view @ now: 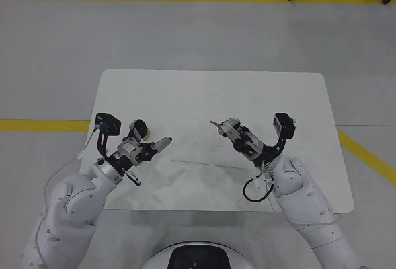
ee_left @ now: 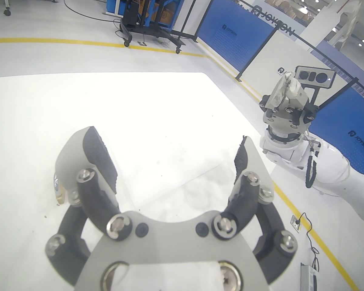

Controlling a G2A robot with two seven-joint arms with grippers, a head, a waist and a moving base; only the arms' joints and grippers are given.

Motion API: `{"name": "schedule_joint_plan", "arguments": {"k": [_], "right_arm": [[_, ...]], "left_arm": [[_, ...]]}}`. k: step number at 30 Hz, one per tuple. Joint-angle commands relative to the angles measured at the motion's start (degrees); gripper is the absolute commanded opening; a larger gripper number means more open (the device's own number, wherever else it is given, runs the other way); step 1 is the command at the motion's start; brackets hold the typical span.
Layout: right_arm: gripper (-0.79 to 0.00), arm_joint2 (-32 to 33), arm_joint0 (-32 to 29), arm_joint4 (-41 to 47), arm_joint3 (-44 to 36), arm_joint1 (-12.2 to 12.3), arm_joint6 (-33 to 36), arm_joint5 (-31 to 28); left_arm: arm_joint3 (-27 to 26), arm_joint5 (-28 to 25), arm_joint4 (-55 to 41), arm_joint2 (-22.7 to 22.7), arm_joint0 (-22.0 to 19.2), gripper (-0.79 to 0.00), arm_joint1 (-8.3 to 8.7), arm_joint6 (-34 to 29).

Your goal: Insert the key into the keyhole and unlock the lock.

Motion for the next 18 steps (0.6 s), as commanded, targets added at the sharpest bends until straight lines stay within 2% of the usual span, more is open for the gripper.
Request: {"name": "schedule_joint_plan", "arguments": {"k": [1, 8, 10, 14, 16, 18], "right_arm": [[-0.785, 0.0, 0.0, -0.1, 0.0, 0.0, 0.0, 0.0], [-0.785, 0.0, 0.0, -0.1, 0.0, 0.0, 0.0, 0.0], [-0.785, 0.0, 0.0, -0.1, 0.0, 0.0, 0.0, 0.0], [-0.785, 0.0, 0.0, -0.1, 0.0, 0.0, 0.0, 0.0], [-0.785, 0.4, 0.3, 1.0, 1.0, 0.1, 1.6, 2.8], [-0.785, -0.3, 0.8, 8.0, 2.4, 0.3, 5.0, 4.2]], "left_arm": [[0.0, 0.0, 0.0, 0.0, 0.0, 0.000, 0.00, 0.0], [-0.2, 0.0, -0.2, 0.2, 0.0, 0.000, -0.03, 0.4], [-0.1, 2.0, -0.9, 1.8, -1.0, 0.000, -0.37, 2.4], [2.1, 6.5, -7.0, 7.2, -5.3, 0.000, -1.59, 6.2], [4.9, 4.1, -11.2, 10.2, -8.3, 0.000, -2.17, 6.9], [9.3, 2.7, -20.0, 13.1, -11.7, 0.000, -2.92, 5.5]]}}
